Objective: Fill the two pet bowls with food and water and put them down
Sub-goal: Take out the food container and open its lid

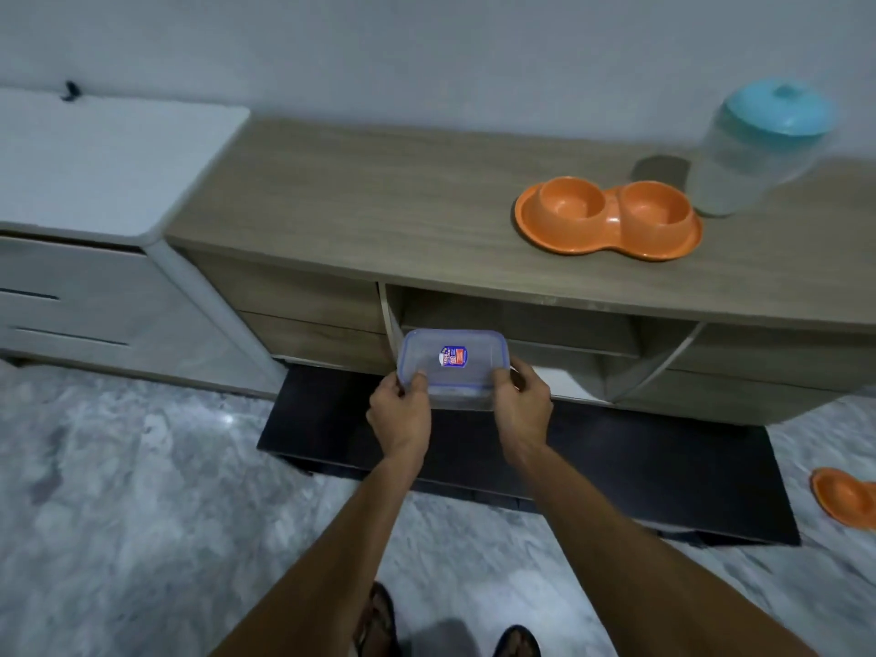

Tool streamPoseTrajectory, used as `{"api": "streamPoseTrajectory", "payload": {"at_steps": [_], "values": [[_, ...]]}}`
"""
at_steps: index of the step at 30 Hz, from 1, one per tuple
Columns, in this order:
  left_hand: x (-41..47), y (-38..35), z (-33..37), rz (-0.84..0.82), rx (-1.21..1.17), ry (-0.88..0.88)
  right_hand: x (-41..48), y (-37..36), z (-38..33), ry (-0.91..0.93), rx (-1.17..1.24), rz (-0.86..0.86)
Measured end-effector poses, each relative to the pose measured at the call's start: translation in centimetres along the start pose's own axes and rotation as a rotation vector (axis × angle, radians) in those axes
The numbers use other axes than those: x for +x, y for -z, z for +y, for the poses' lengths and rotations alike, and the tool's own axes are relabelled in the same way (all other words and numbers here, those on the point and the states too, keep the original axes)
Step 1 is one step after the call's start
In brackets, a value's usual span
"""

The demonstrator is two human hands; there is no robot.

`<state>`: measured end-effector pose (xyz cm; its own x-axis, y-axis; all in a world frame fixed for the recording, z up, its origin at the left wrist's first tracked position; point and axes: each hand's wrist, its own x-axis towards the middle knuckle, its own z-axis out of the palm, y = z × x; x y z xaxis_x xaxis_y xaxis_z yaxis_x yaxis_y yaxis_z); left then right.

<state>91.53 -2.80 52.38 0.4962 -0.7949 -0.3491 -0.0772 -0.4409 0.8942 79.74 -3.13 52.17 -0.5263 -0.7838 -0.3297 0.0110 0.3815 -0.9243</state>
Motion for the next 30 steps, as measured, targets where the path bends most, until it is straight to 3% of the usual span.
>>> {"api": "streamPoseTrajectory", "payload": {"at_steps": [9,22,30], "values": [[-1.7,0.6,9.2,-0.028,-0.106,-0.114,-0.8,3.0,-10.5,0.111,0.043,-0.063],[13.4,-4.6,19.4,-0.155,-0.127,-0.163,10.9,-5.7,-19.7,0.118,0.076,0.009],[20.3,-6.7,20.3,-0.235,-0.088,-0.117,16.2,-10.1,-19.8,0.027,0.093,0.043]]}}
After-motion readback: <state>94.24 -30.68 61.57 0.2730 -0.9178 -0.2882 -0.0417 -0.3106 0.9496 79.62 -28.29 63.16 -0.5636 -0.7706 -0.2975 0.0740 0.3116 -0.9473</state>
